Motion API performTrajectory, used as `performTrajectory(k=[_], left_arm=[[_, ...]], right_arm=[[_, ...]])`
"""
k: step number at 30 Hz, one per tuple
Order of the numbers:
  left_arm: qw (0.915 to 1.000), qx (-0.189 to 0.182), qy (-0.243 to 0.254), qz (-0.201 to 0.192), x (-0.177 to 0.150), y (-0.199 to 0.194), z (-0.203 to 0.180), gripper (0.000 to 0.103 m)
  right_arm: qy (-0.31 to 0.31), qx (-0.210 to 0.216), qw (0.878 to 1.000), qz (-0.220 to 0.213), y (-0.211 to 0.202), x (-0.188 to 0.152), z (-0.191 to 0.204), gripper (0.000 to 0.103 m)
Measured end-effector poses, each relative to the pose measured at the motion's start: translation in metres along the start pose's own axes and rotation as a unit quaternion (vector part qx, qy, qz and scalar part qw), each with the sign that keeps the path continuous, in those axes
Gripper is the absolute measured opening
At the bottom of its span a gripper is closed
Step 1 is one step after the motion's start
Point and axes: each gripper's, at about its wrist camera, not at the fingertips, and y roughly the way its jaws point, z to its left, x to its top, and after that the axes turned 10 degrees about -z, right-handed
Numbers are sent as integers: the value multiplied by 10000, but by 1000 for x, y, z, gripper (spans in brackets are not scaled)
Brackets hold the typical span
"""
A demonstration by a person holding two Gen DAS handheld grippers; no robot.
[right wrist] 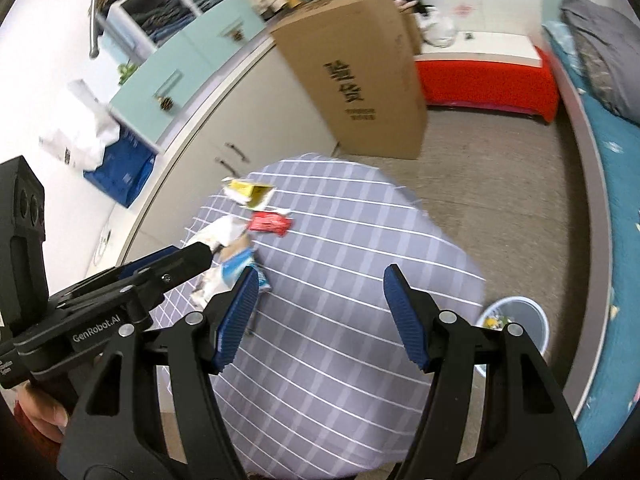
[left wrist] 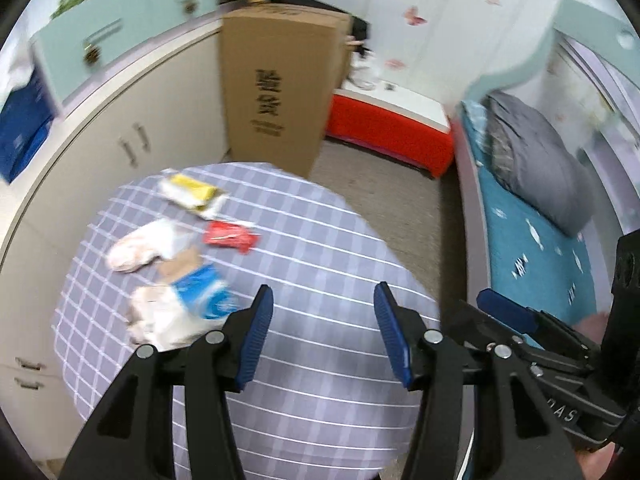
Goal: Collect trash
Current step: 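Move both open tools back to the trash on the table, then grasp the white plastic bag with the left tool while the right tool grasps the red wrapper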
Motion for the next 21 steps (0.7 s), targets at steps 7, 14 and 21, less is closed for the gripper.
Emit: performTrajectory(k=[7, 14, 21], left_arm=[[9978, 100, -620, 226, 13, 28, 101, 56], [9925, 255, -1100, 470, 14, 65, 181, 60], [9886, 524, -1227, 691, 6, 102, 231, 64]], right_arm=[[-122, 49, 9995, 278, 73, 1, 49, 65], [-151, -64, 9981, 591, 139, -6, 74, 65], [-293, -264, 9955, 866, 191, -10, 84, 65]])
